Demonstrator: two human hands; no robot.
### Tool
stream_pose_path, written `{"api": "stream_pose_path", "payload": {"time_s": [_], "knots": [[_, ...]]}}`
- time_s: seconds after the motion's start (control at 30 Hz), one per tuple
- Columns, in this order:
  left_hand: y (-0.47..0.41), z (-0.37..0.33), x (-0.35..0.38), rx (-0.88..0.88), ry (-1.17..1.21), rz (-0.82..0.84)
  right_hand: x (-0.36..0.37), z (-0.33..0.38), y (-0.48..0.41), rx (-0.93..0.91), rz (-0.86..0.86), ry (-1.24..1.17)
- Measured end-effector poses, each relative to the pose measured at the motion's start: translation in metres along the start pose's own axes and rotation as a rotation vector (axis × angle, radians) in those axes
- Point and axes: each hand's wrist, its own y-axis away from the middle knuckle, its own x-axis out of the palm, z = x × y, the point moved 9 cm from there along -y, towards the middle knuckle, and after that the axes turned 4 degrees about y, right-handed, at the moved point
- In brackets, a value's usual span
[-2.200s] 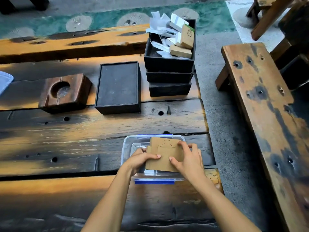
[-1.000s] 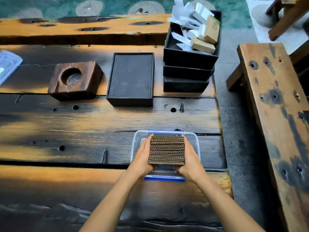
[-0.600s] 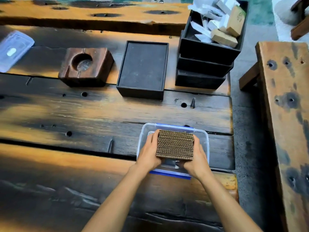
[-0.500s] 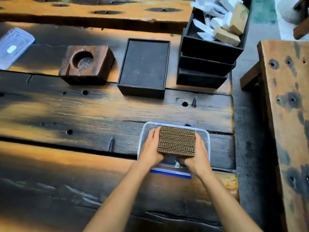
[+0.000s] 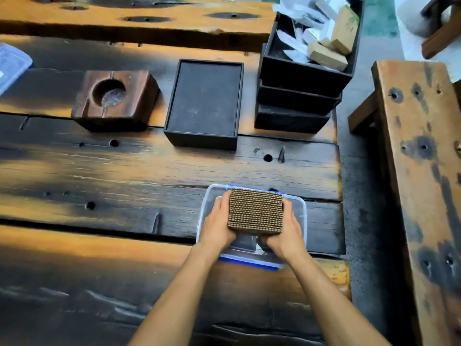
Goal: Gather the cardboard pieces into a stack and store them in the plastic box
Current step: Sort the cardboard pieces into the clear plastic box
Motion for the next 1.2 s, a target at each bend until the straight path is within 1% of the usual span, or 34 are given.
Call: {"api": "stream_pose_path", "payload": {"time_s": [0.07,0.2,0.33,0.5,0.6,0.7,0.8,0.93,0.97,1.03,1.13,1.2], "knots": [[-0.003,0.0,-0.001,-0.01,-0.008,0.001,-0.001,0.0,-0.004,0.016,0.016,0.017],[-0.001,0.002,0.0,0.021,0.014,0.024,-0.007,0.009,0.003,-0.01,0.034,0.028],[0.0,-0.001,-0.008,0.029,0.012,0.119,-0.015,0.016,0.006,-0.034,0.12,0.087],[0.014,-0.004,-0.01,0.017,0.04,0.175,-0.019,0.02,0.014,-0.051,0.157,0.124],[0.024,0.001,-0.001,0.023,0.035,0.174,-0.013,0.015,0.025,-0.057,0.145,0.137],[0.036,0.005,0.005,0.026,0.074,0.216,-0.012,0.015,0.037,-0.076,0.142,0.131],[0.044,-0.001,-0.001,0.064,0.109,0.244,-0.024,0.019,0.042,-0.08,0.151,0.129],[0.055,-0.02,-0.025,0.167,0.172,0.24,-0.052,0.028,0.047,-0.116,0.2,0.173],[0.058,-0.021,-0.029,0.139,0.239,0.253,-0.058,0.029,0.047,-0.122,0.221,0.193],[0.061,-0.016,-0.028,0.005,0.464,0.302,-0.064,0.028,0.043,-0.085,0.277,0.188],[0.065,-0.005,-0.012,-0.23,0.85,0.416,-0.068,0.015,0.036,0.047,0.398,0.079],[0.069,0.002,0.005,-0.373,1.018,0.48,-0.068,0.008,0.038,0.104,0.409,0.107]]}}
